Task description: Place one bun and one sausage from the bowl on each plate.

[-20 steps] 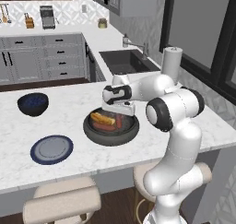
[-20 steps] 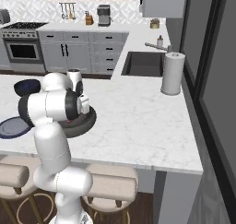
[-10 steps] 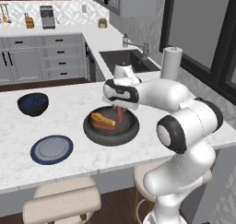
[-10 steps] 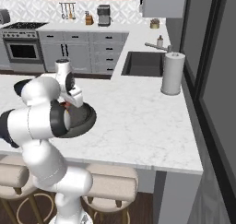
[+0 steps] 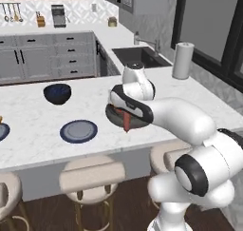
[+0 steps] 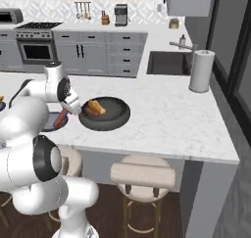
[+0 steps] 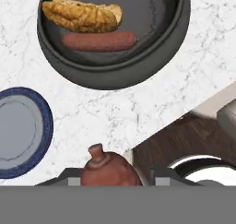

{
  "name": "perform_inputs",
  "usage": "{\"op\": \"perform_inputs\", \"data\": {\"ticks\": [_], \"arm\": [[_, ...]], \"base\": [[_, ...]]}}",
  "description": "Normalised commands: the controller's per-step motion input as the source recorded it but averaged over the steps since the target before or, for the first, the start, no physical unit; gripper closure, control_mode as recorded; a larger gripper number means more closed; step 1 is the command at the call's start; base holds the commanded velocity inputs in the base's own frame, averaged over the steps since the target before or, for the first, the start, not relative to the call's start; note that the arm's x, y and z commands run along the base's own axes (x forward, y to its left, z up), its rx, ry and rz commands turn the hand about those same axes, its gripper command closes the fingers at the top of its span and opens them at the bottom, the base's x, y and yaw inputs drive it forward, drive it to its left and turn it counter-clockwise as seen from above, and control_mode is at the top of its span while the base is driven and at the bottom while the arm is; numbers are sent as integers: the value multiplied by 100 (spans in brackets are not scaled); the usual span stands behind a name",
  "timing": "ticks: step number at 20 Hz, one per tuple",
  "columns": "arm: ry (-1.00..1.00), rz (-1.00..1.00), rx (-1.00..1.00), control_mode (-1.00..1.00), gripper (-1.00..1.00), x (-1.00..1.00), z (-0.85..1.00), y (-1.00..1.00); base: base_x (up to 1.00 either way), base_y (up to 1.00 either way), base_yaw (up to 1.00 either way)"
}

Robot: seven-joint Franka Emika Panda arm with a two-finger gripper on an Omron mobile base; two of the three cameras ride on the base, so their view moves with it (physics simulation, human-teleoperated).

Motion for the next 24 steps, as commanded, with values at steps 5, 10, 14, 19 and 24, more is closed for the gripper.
{"op": "perform_inputs", "data": {"ticks": [5,10,14,19,24], "arm": [[0,0,0,100,100,0,0,0],[0,0,0,100,100,0,0,0],[0,0,0,100,100,0,0,0],[0,0,0,100,100,0,0,0],[4,7,0,-100,100,54,2,38]], "base": [[-1,100,3],[2,100,1],[35,100,3],[76,68,0],[39,0,0]]}}
